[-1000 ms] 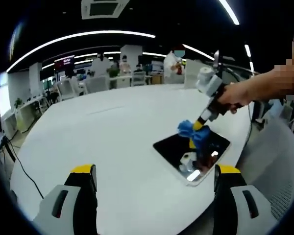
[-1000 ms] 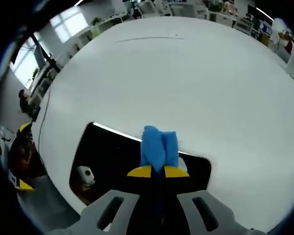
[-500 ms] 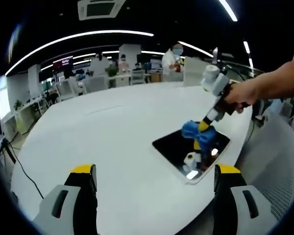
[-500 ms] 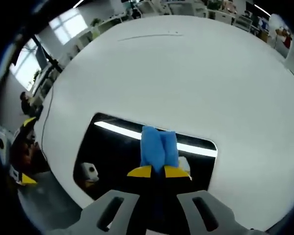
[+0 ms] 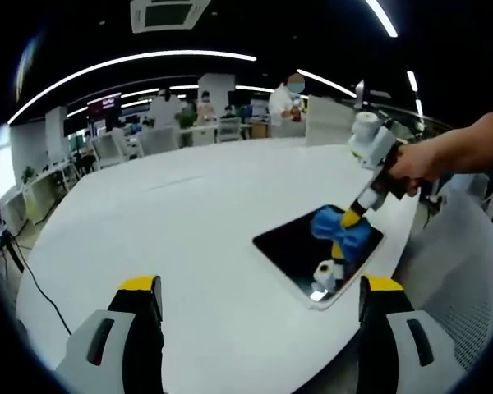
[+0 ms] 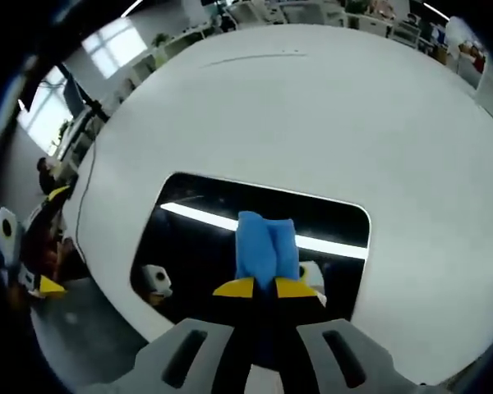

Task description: Wipe the mirror surface with the cleaning cloth until all visible marks leave the cleaned area.

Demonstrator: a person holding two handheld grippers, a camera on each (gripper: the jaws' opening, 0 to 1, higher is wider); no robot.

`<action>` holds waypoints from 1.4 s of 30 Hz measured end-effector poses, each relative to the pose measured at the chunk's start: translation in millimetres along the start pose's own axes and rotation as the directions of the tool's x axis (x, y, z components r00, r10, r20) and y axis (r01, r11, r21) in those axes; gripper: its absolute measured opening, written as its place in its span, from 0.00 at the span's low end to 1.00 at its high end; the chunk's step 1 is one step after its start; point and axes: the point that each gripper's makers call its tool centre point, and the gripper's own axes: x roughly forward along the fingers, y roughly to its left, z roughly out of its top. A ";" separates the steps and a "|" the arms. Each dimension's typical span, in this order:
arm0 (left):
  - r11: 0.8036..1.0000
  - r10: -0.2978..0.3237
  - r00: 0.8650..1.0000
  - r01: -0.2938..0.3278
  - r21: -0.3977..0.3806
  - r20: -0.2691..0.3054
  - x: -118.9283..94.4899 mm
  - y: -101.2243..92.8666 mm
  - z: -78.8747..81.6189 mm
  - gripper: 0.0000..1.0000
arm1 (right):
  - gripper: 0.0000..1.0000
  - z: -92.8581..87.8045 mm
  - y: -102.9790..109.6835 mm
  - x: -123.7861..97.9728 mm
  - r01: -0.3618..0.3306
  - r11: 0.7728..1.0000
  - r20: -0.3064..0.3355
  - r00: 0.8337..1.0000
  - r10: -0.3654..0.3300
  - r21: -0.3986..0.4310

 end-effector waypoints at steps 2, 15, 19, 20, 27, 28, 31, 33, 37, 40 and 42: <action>1.000 0.000 1.000 0.000 0.006 0.001 0.2 -0.2 0.4 1.00 | 0.01 -3.9 1.2 -1.0 -0.002 1.000 0.000 1.000 0.002 -0.001; 1.000 0.007 1.000 -0.007 -0.005 0.007 0.0 1.7 0.1 1.00 | 0.01 -31.4 11.0 -9.9 -0.013 0.999 -0.012 1.000 0.012 -0.031; 1.000 0.002 1.000 -0.002 -0.004 0.008 0.3 0.8 0.9 1.00 | 0.01 -36.2 12.9 -11.9 -0.016 1.000 -0.006 1.000 0.016 -0.020; 1.000 0.000 1.000 0.000 -0.003 0.008 0.5 0.5 1.1 1.00 | 0.01 -36.6 13.2 -12.2 -0.018 1.000 -0.007 1.000 0.018 -0.016; 1.000 0.000 1.000 0.000 -0.005 0.012 0.0 0.7 1.3 1.00 | 0.01 -42.6 15.8 -14.7 -0.028 1.000 -0.007 1.000 0.028 -0.001; 1.000 0.000 1.000 0.000 -0.005 0.012 -0.1 0.8 1.2 1.00 | 0.01 -43.4 16.0 -15.1 -0.030 1.000 -0.008 1.000 0.030 0.002; 1.000 0.000 1.000 0.000 -0.005 0.014 0.0 0.8 1.9 1.00 | 0.01 -45.7 17.1 -15.9 -0.034 0.999 -0.013 0.999 0.034 0.008; 1.000 0.000 1.000 0.000 -0.002 0.014 0.1 0.6 1.5 1.00 | 0.01 -47.7 18.2 -16.7 -0.037 0.999 -0.015 0.999 0.037 0.011; 1.000 0.001 1.000 -0.001 -0.004 0.016 -0.2 1.0 1.7 1.00 | 0.01 -50.6 19.3 -17.6 -0.039 0.999 -0.018 0.999 0.039 0.010; 1.000 -0.002 1.000 0.002 -0.001 0.014 0.1 0.4 1.6 1.00 | 0.01 -51.5 19.4 -17.8 -0.039 0.999 -0.015 0.999 0.039 0.011; 1.000 -0.003 1.000 0.003 0.000 0.013 0.5 0.3 1.3 1.00 | 0.01 -52.8 20.2 -18.4 -0.041 0.999 -0.019 0.999 0.041 0.012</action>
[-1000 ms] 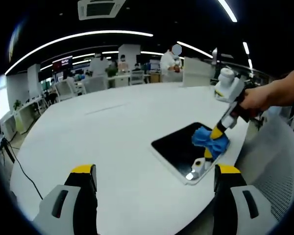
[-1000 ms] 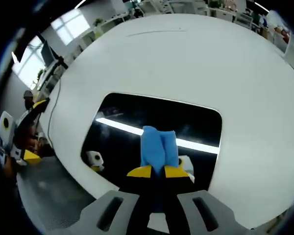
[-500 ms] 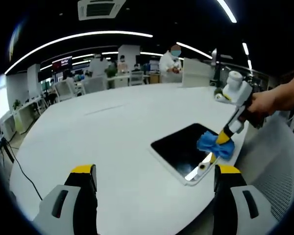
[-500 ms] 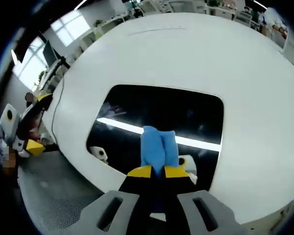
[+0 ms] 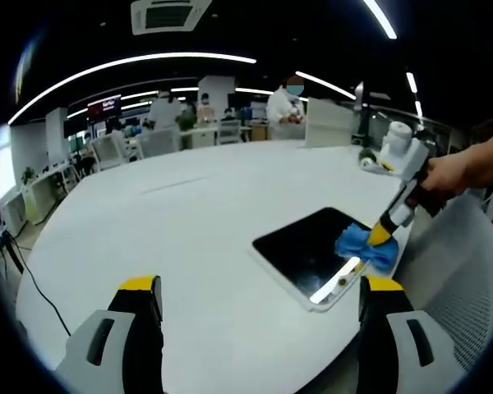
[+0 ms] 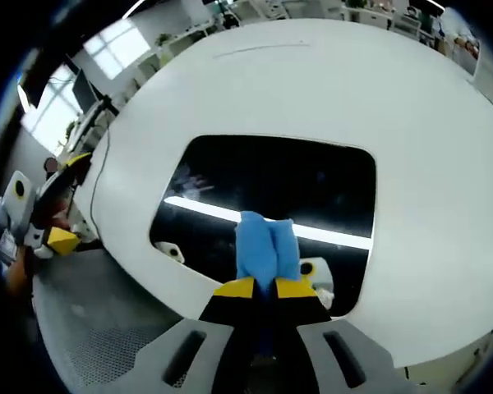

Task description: Wipe the mirror surface with the cleaning cloth until all visible marks leave the cleaned area.

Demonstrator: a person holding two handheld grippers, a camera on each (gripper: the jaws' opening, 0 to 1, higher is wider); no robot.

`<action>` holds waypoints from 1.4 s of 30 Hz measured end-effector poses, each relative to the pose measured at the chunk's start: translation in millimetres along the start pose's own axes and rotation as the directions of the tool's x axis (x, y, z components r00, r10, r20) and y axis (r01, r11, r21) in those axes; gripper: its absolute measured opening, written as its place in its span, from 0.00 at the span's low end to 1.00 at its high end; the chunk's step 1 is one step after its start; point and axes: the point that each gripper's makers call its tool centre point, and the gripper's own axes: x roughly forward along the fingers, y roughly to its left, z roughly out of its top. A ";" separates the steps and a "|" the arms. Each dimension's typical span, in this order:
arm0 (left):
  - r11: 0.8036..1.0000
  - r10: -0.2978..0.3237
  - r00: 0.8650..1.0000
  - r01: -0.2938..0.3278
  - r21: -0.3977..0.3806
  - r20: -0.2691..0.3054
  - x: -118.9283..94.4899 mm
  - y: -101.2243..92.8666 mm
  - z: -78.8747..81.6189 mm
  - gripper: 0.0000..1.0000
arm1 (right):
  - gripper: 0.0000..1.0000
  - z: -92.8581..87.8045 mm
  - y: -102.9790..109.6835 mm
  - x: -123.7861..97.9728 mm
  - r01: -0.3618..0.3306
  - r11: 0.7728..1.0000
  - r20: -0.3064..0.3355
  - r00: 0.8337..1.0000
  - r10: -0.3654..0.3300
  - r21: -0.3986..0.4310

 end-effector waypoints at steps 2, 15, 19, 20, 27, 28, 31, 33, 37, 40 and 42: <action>1.000 0.000 1.000 0.000 0.000 0.000 0.1 0.1 0.0 1.00 | 0.01 -1.6 1.4 -0.8 -0.004 1.000 0.000 1.000 0.004 -0.001; 1.000 0.007 1.000 -0.007 -0.004 0.002 -0.7 0.6 0.4 1.00 | 0.01 -3.1 1.9 -1.0 -0.012 1.000 0.010 1.000 0.012 0.006; 1.000 0.014 1.000 -0.013 -0.010 0.005 -1.0 2.1 0.5 1.00 | 0.01 -2.8 1.7 -0.6 -0.012 1.000 0.015 1.000 0.012 0.007; 1.000 0.015 1.000 -0.015 -0.009 0.005 -1.0 2.3 0.7 1.00 | 0.01 -2.6 1.9 -0.6 -0.013 1.000 0.016 1.000 0.013 0.009; 1.000 0.016 1.000 -0.016 -0.009 0.008 -0.5 2.2 2.0 1.00 | 0.02 -1.8 2.2 -0.7 -0.019 1.000 0.024 1.000 0.019 0.012; 1.000 0.017 1.000 -0.016 -0.009 0.010 -0.4 2.3 2.3 1.00 | 0.02 -1.9 2.2 -0.7 -0.019 1.000 0.023 1.000 0.019 0.012; 1.000 0.017 1.000 -0.017 -0.017 0.011 0.0 3.9 1.4 1.00 | 0.02 -1.6 2.3 -0.2 -0.019 1.000 0.023 1.000 0.019 0.013; 1.000 0.020 1.000 -0.020 -0.020 0.014 -0.2 4.9 1.8 1.00 | 0.02 -1.6 2.3 0.1 -0.022 1.000 0.022 1.000 0.022 0.009; 1.000 0.017 1.000 -0.017 -0.014 0.016 0.4 4.8 2.4 1.00 | 0.02 -1.8 2.3 -0.2 -0.023 1.000 0.022 1.000 0.022 0.009; 1.000 0.013 1.000 -0.012 -0.010 0.014 0.5 3.4 2.6 1.00 | 0.02 -1.7 2.1 -0.2 -0.023 1.000 0.023 0.999 0.023 0.005; 1.000 0.011 1.000 -0.011 -0.010 0.013 1.0 3.9 1.7 1.00 | 0.02 -1.5 2.0 -0.3 -0.026 1.000 0.024 0.999 0.025 0.004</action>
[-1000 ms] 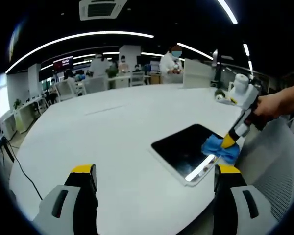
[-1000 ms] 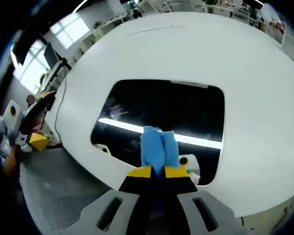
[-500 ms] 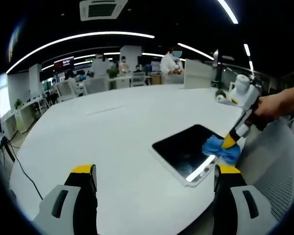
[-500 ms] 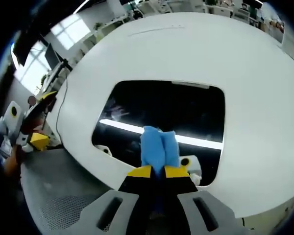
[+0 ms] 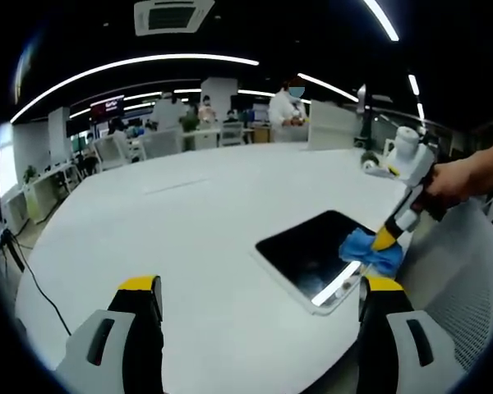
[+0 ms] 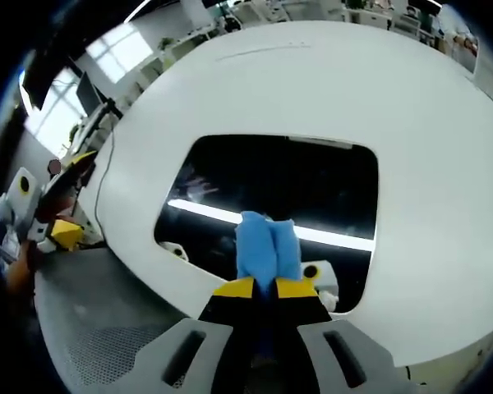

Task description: Wipe the mirror surface with the cleaning cloth until all visible marks leave the cleaned area.

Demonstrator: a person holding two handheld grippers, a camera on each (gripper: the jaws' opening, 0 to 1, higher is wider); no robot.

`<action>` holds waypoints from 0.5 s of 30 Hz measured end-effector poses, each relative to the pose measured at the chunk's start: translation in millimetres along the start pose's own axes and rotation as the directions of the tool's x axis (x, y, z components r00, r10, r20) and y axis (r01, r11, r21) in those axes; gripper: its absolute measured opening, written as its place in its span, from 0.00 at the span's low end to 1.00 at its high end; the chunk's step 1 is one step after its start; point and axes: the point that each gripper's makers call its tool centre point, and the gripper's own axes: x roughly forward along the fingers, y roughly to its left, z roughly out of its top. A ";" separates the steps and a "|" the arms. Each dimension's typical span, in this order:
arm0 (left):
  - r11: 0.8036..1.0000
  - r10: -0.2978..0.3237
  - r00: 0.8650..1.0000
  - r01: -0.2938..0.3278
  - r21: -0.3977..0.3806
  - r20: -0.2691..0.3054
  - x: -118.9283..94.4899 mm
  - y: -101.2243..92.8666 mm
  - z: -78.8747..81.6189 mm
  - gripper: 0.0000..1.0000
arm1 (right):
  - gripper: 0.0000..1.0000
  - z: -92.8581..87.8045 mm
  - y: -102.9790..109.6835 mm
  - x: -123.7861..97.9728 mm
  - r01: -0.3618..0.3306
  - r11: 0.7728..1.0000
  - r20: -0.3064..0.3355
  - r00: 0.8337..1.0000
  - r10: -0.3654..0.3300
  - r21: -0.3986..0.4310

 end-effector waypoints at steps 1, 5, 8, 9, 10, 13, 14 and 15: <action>1.000 -0.001 1.000 0.001 0.001 -0.002 -0.3 -0.6 0.3 1.00 | 0.02 0.0 0.0 -0.1 -0.001 1.000 -0.001 1.000 0.001 -0.002; 1.000 -0.001 1.000 0.001 0.006 -0.006 0.0 -0.5 -0.3 1.00 | 0.01 0.2 0.0 0.0 -0.006 1.000 -0.005 1.000 0.006 -0.006; 1.000 -0.003 1.000 0.003 0.001 -0.009 0.0 -1.0 -0.7 1.00 | 0.01 -0.1 0.2 -0.1 -0.006 1.000 -0.012 1.000 0.006 -0.019; 1.000 -0.003 1.000 0.003 0.002 -0.008 0.1 -0.9 -0.7 1.00 | 0.01 0.1 0.1 -0.1 -0.007 1.000 -0.014 1.000 0.007 -0.018; 1.000 -0.002 1.000 0.002 0.002 -0.006 0.1 -0.7 -0.3 1.00 | 0.01 0.1 -0.2 -0.2 -0.009 1.000 -0.015 1.000 0.008 -0.015; 1.000 -0.001 1.000 0.001 0.006 -0.005 -0.1 -0.6 -0.2 1.00 | 0.01 0.0 -2.4 -1.2 -0.006 1.000 -0.014 1.000 0.006 -0.018; 1.000 -0.002 1.000 0.002 0.007 -0.006 0.0 -0.8 -0.3 1.00 | 0.01 -0.3 -3.2 -1.7 -0.006 1.000 -0.014 1.000 0.006 -0.014; 1.000 -0.002 1.000 0.002 0.007 -0.007 0.0 -1.0 -0.4 1.00 | 0.01 -0.5 -4.2 -2.3 -0.007 1.000 -0.015 1.000 0.007 -0.009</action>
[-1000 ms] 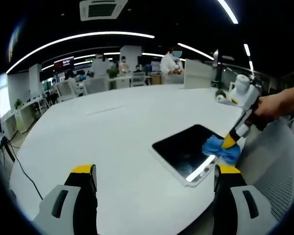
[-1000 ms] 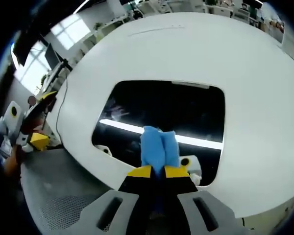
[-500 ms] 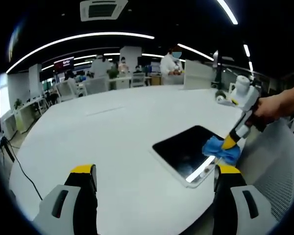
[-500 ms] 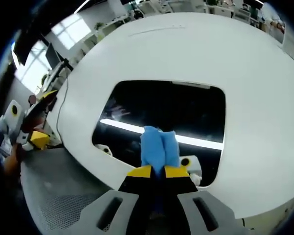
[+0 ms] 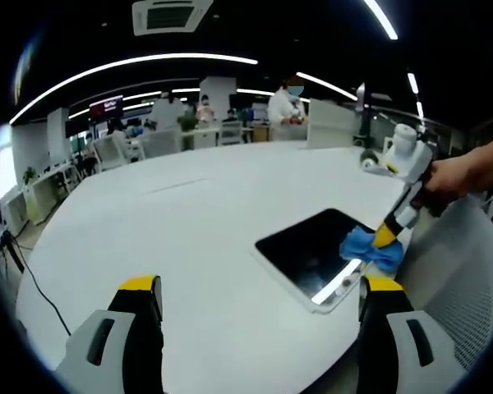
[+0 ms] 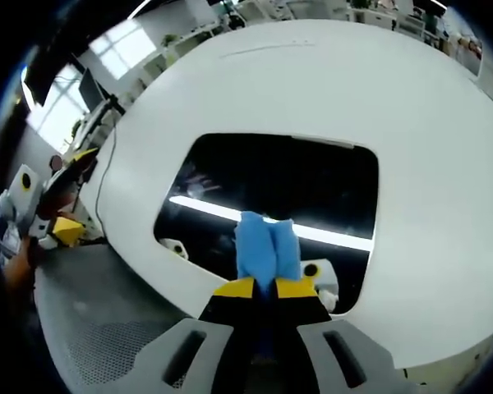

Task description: Wipe the mirror surface with the cleaning cloth until all visible marks leave the cleaned area.

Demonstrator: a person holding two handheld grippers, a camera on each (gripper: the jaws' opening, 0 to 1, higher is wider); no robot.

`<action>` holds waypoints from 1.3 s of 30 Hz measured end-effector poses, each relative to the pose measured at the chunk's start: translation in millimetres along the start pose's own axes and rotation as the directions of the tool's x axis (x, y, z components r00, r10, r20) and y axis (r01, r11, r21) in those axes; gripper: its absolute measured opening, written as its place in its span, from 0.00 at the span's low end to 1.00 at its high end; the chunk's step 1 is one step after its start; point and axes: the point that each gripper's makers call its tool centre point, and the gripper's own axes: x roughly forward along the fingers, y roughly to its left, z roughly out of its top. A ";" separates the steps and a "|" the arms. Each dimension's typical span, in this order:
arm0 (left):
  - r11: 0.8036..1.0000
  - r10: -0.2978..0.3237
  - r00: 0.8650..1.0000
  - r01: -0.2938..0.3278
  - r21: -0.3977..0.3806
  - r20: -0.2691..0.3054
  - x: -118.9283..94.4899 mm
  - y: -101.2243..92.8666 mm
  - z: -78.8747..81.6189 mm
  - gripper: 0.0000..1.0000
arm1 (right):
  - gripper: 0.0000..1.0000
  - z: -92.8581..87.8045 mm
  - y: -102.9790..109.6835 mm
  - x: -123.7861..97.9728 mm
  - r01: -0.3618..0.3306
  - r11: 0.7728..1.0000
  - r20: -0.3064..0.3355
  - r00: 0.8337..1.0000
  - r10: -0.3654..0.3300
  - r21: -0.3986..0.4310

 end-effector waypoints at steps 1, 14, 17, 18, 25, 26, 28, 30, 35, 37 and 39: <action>1.000 -0.001 1.000 0.001 0.001 -0.002 0.1 -0.1 -0.2 1.00 | 0.01 -0.3 -2.0 -0.8 0.001 1.000 -0.001 1.000 -0.001 0.002; 1.000 -0.003 1.000 0.003 0.007 -0.009 0.7 -0.1 -1.4 1.00 | 0.01 -3.8 -31.1 -11.1 0.039 0.998 0.005 0.999 -0.039 0.040; 1.000 0.001 1.000 -0.001 0.003 -0.009 0.2 0.6 -1.3 1.00 | 0.01 -5.6 -37.4 -13.9 0.046 0.998 0.008 0.999 -0.046 0.054; 1.000 0.004 1.000 -0.004 0.000 -0.008 0.1 1.2 -1.2 1.00 | 0.01 -6.3 -38.8 -14.8 0.048 0.997 0.009 0.999 -0.048 0.057; 1.000 0.000 1.000 0.000 0.005 -0.010 0.6 0.6 -2.0 1.00 | 0.01 -7.8 -39.5 -15.3 0.057 0.997 0.009 0.998 -0.057 0.045; 1.000 0.003 1.000 -0.003 0.005 -0.007 0.3 0.9 -1.4 1.00 | 0.01 -7.5 -39.4 -15.2 0.059 0.997 0.008 0.998 -0.059 0.040; 1.000 0.004 1.000 -0.004 0.003 -0.006 0.3 1.2 -1.2 1.00 | 0.01 -7.2 -39.7 -15.5 0.060 0.997 0.009 0.998 -0.060 0.043; 1.000 0.006 1.000 -0.006 0.002 -0.004 0.3 1.4 -1.1 1.00 | 0.01 -5.9 -40.1 -15.4 0.057 0.997 0.015 0.998 -0.057 0.054; 1.000 0.008 1.000 -0.008 -0.004 -0.003 0.1 2.1 -1.5 1.00 | 0.01 -0.1 -41.8 -12.0 0.068 0.997 0.015 0.997 -0.069 0.042; 1.000 0.007 1.000 -0.007 -0.004 -0.006 0.4 2.5 -2.5 1.00 | 0.01 5.1 -42.7 -10.4 0.078 0.996 0.025 0.997 -0.079 0.031; 1.000 0.004 1.000 -0.004 0.003 -0.010 0.7 1.7 -2.9 1.00 | 0.01 8.4 -44.1 -8.9 0.083 0.996 0.028 0.996 -0.084 0.028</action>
